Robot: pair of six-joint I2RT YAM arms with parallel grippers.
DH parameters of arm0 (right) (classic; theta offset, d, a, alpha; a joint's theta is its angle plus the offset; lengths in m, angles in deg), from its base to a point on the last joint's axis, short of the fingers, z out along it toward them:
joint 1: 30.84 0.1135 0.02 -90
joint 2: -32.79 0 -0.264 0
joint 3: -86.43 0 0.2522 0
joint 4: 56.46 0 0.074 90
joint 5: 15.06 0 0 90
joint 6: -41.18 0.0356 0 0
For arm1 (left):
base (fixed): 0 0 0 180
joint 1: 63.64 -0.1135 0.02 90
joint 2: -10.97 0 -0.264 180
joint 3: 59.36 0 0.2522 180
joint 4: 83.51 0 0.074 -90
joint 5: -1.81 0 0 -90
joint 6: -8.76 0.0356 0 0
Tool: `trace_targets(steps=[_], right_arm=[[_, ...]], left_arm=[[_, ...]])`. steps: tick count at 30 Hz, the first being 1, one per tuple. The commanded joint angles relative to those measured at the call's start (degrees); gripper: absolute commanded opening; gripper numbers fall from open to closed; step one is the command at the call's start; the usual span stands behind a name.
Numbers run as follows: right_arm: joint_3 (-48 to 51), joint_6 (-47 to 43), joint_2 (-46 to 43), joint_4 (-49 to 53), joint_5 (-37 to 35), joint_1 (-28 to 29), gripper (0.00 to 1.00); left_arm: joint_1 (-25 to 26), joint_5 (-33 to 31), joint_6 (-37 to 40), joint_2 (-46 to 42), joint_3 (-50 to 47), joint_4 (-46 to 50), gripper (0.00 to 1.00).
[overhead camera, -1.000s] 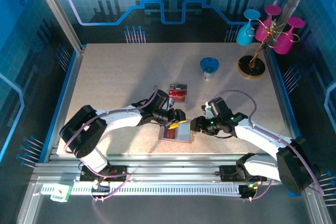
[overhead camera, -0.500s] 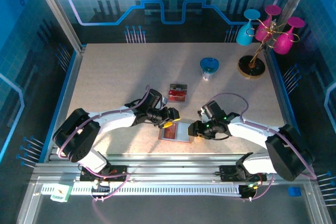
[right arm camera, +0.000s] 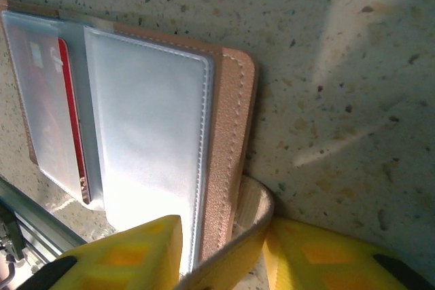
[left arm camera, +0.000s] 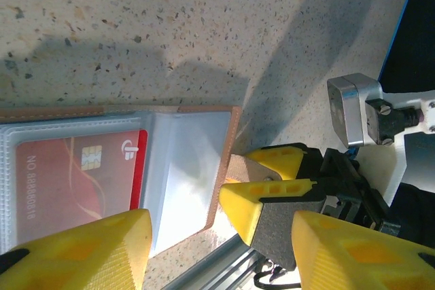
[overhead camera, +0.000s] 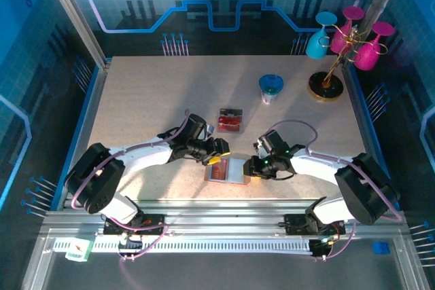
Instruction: Take the credit cards out of the card holder
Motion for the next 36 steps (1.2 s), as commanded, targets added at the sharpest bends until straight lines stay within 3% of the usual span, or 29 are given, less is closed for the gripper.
trace_targets(steps=[1,10,23,36], right_arm=[[-2.43,-1.92,1.49,-1.40,0.09,-1.30,0.36],[-5.35,-4.27,2.25,0.94,1.16,-2.91,0.36],[-12.28,-5.28,-9.72,14.76,-4.75,-1.36,0.42],[-17.93,-0.63,-0.46,6.39,-1.61,6.92,0.40]], left_arm=[[-0.67,0.03,1.54,-1.50,-0.84,2.81,0.57],[-0.71,-1.99,3.86,-1.83,-0.90,6.51,0.57],[-2.00,-4.28,4.04,-4.67,-5.78,5.83,0.47],[-3.20,-3.83,2.74,-6.25,-9.41,0.92,0.32]])
